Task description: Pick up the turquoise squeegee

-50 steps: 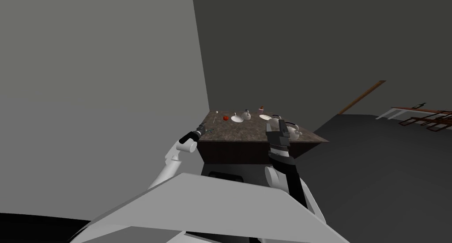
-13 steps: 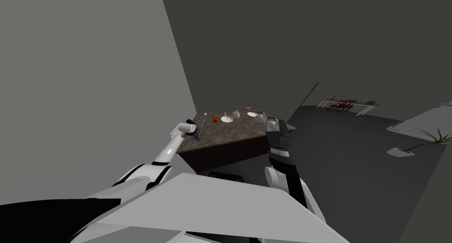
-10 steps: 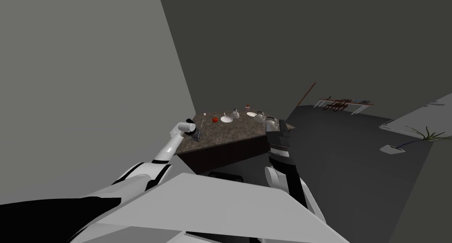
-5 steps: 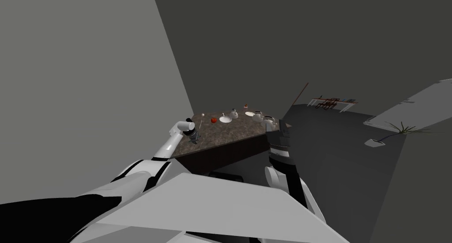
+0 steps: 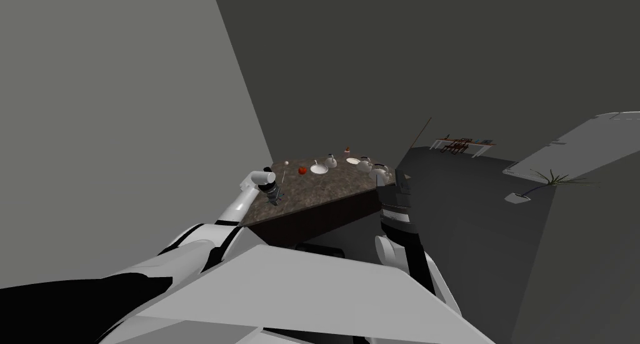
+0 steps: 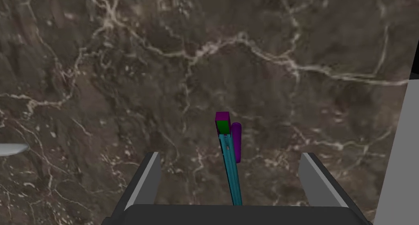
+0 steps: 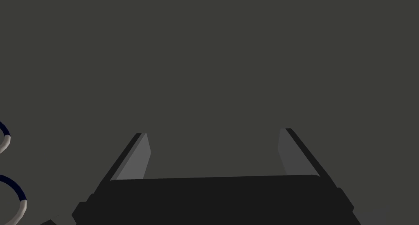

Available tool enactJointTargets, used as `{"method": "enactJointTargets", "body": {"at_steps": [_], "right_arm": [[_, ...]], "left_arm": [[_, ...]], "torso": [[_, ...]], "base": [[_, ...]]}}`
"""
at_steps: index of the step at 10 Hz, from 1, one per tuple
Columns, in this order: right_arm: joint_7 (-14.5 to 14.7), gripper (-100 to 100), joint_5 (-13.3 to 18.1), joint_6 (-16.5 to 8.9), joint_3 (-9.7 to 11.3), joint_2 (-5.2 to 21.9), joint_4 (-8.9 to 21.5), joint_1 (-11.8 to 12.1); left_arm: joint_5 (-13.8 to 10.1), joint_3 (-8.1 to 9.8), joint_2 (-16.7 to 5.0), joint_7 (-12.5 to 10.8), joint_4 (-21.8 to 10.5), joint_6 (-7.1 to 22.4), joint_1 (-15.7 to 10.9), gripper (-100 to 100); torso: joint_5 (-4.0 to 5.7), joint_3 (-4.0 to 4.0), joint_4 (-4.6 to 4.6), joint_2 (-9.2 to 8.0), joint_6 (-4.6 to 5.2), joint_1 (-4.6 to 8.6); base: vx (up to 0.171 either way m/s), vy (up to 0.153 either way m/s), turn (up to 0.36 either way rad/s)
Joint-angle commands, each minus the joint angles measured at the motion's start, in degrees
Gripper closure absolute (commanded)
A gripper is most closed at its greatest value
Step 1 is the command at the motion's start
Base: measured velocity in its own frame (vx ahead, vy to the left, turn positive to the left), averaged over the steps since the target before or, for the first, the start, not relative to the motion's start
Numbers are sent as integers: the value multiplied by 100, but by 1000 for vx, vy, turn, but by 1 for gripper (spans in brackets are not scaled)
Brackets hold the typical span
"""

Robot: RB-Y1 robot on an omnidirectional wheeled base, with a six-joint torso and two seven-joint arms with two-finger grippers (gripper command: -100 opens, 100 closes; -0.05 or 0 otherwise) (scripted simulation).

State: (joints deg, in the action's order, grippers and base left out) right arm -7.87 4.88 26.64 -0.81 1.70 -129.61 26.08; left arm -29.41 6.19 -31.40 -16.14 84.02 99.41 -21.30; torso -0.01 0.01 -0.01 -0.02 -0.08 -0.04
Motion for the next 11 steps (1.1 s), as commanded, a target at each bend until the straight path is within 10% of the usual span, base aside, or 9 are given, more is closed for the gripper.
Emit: {"method": "enactJointTargets", "body": {"at_steps": [1,5,6,10,11], "right_arm": [[0,0,0,0,0,0,0,0],[0,0,0,0,0,0,0,0],[0,0,0,0,0,0,0,0],[0,0,0,0,0,0,0,0],[0,0,0,0,0,0,0,0]], "left_arm": [[55,-25,53,41,-137,-171,33,-100],[123,-61,119,91,-335,-378,55,-100],[126,-63,121,101,-351,-404,53,100],[125,-65,122,100,-355,-391,59,100],[124,-65,122,99,-355,-389,59,0]], "torso": [[0,0,0,0,0,0],[-3,-5,-4,5,2,1],[-8,-11,-8,13,3,-7],[-8,-9,-4,14,3,-10],[-8,-9,-4,14,3,-10]], "base": [[5,4,-19],[6,2,-10],[0,0,0],[0,0,0],[0,0,0]]}}
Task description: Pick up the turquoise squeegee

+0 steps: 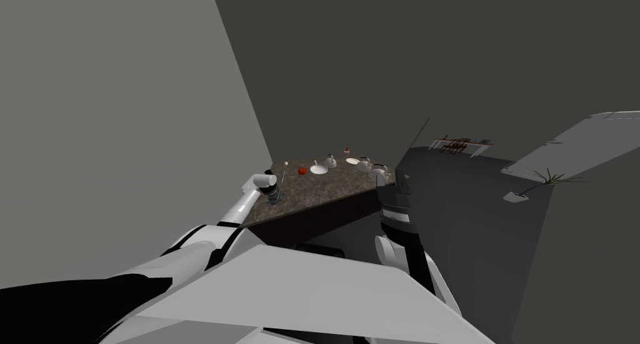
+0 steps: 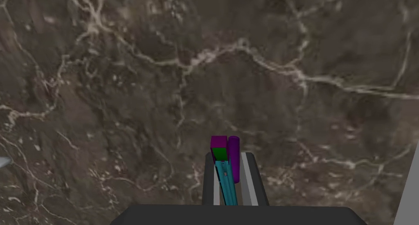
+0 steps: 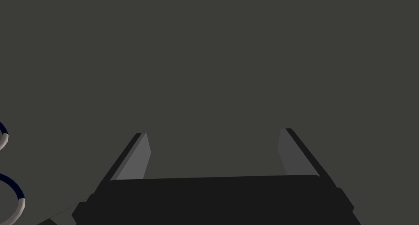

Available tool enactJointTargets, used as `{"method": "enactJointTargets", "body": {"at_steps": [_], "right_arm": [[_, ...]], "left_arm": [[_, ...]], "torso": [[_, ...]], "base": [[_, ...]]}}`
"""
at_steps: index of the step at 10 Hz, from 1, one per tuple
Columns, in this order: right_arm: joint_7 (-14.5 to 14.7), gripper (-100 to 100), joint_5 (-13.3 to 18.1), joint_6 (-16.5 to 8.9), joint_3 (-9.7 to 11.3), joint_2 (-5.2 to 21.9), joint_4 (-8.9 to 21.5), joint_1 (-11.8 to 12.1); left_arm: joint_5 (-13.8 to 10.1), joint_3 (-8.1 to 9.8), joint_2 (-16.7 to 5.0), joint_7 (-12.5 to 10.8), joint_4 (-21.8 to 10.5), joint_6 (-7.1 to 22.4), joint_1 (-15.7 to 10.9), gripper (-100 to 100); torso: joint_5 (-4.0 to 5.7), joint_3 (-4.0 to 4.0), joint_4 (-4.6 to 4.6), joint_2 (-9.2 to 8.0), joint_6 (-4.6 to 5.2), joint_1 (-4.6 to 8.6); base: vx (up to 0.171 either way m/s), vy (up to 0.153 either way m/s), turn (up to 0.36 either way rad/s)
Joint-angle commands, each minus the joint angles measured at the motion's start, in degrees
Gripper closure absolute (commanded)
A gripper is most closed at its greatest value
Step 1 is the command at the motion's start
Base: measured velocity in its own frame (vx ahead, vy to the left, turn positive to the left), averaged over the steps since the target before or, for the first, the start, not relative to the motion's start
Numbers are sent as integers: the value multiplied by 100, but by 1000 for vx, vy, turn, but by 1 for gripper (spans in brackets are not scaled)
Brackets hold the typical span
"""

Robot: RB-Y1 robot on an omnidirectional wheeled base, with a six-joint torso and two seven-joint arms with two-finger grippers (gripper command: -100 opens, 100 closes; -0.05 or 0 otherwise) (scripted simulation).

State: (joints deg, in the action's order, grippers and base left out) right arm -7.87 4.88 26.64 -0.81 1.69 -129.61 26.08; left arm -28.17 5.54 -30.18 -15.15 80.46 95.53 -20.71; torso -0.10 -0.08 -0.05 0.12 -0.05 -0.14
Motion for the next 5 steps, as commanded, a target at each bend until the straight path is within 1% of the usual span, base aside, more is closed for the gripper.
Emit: {"method": "enactJointTargets", "body": {"at_steps": [1,3,4,5], "right_arm": [[0,0,0,0,0,0,0,0],[0,0,0,0,0,0,0,0],[0,0,0,0,0,0,0,0],[0,0,0,0,0,0,0,0]], "left_arm": [[-56,33,-56,-48,184,175,-17,100],[-110,58,-109,-89,321,346,-51,100],[-92,48,-90,-63,254,262,-35,100],[-95,51,-93,-70,261,286,-42,0]], "torso": [[0,0,0,0,0,0],[2,4,4,-5,-1,2],[3,6,6,-7,0,3],[2,5,4,-6,0,3]], "base": [[-4,-2,15],[-6,-2,18],[0,0,0],[0,0,0]]}}
